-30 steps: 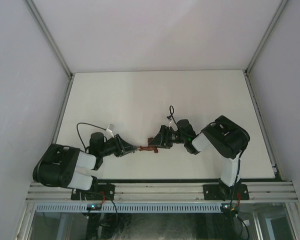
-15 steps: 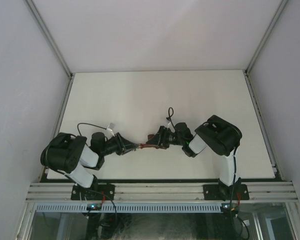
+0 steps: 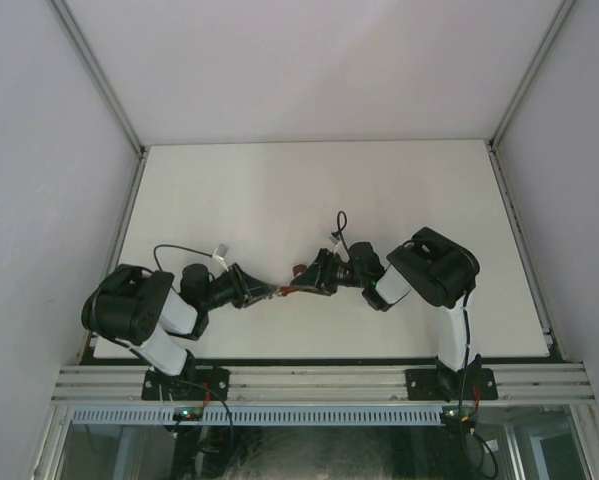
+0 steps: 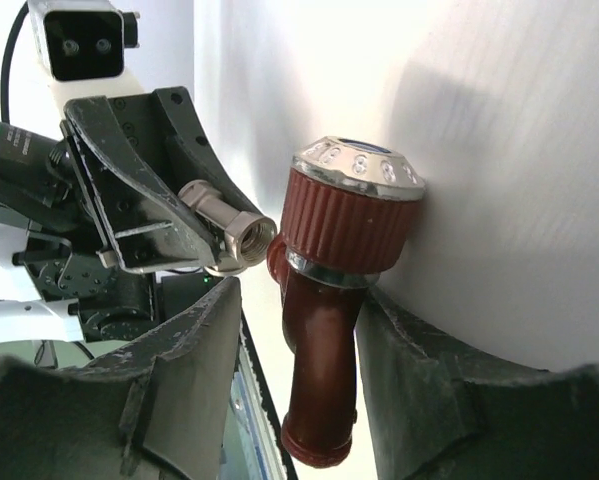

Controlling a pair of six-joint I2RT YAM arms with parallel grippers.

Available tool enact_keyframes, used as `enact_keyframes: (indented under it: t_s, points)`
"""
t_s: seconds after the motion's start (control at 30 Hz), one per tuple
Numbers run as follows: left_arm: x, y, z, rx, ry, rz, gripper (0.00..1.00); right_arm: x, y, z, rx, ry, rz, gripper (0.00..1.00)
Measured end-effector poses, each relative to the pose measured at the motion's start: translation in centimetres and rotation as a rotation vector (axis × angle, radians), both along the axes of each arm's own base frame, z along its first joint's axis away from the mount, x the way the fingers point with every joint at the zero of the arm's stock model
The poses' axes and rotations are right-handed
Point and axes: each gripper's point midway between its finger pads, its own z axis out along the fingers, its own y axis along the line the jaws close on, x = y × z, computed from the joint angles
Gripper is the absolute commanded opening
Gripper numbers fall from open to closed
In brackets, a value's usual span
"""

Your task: Install the water faucets

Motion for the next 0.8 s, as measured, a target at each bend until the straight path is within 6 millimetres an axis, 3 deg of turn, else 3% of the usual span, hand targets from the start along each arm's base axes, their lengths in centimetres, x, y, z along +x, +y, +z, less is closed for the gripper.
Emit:
enact_keyframes:
  t_s: [0.37,0.47,0.57,0.8]
  points:
    - [-0.1,0.0,-0.3,-0.001,0.017,0.002,0.0,1.1,0.4,-0.6,-0.035,0.046,-0.01,0.32]
    - [-0.1,0.0,-0.3,-0.001,0.018,0.002,0.0,1.0,0.4,-0.9,-0.051,0.053,-0.003,0.05]
    - [-0.1,0.0,-0.3,-0.001,0.018,0.003,0.0,1.0,0.4,-0.9,-0.056,0.048,0.008,0.0]
    - [0.1,0.0,0.4,-0.01,-0.006,0.004,0.0,0.7,-0.2,0.4,-0.102,-0.057,0.025,0.0]
